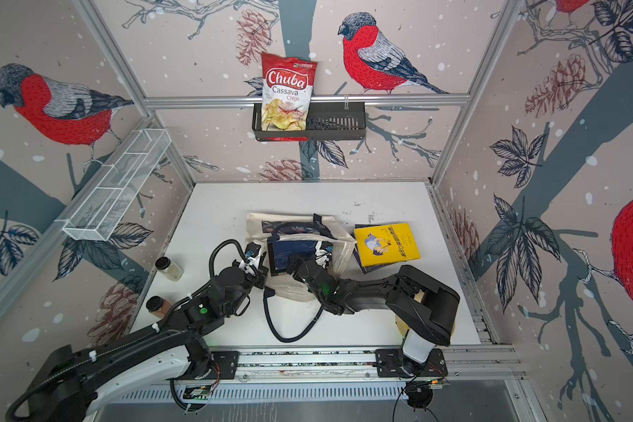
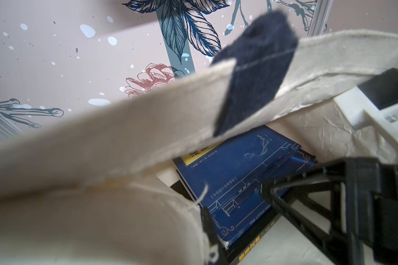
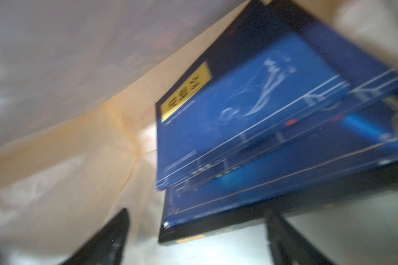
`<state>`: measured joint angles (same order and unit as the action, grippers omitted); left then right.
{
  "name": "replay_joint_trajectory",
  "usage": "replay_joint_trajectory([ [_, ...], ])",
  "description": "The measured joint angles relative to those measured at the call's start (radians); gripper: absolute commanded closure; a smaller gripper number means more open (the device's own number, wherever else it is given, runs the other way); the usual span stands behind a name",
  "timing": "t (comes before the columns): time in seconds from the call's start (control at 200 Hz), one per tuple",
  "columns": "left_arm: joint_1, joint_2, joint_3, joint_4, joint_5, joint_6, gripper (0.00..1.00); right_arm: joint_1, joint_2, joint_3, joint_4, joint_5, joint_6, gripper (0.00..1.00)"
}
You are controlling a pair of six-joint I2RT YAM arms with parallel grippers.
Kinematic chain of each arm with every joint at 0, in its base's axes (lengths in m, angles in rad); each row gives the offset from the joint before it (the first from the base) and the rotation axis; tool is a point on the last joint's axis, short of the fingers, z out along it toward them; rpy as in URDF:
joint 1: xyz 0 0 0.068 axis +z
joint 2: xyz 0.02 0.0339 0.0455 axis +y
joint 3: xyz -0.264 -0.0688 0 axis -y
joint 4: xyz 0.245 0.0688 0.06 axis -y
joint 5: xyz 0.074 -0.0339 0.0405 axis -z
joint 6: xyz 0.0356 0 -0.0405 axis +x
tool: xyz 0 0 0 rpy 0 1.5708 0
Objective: Take out the books from the canvas bag
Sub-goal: Adjust the book in the canvas bag, then pick up the book from the canvas bag.
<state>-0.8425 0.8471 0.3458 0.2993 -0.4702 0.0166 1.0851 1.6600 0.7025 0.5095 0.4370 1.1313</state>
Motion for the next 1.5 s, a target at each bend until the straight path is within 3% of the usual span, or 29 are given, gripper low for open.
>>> replay_joint_trajectory([
  [0.285, -0.001, -0.037, -0.053, 0.034, 0.048, 0.018, 1.00, -0.045, -0.018, 0.039, -0.045, -0.002, 0.045, 0.00],
  [0.355, -0.005, -0.025, -0.053, 0.037, 0.051, 0.021, 1.00, -0.043, -0.020, 0.041, -0.015, -0.032, 0.044, 0.18],
  [0.44, -0.011, -0.013, -0.053, 0.040, 0.055, 0.029, 1.00, -0.045, 0.004, 0.067, 0.004, -0.062, 0.048, 0.25],
  [0.7, -0.018, -0.011, -0.053, 0.040, 0.055, 0.036, 1.00, -0.037, 0.084, 0.109, 0.074, -0.160, 0.108, 0.18],
  [1.281, -0.023, -0.042, -0.059, 0.053, 0.078, 0.060, 1.00, 0.005, 0.209, 0.155, 0.239, -0.284, 0.262, 0.29],
  [1.501, -0.023, -0.045, -0.060, 0.055, 0.082, 0.061, 1.00, 0.003, 0.235, 0.158, 0.238, -0.291, 0.315, 0.27],
])
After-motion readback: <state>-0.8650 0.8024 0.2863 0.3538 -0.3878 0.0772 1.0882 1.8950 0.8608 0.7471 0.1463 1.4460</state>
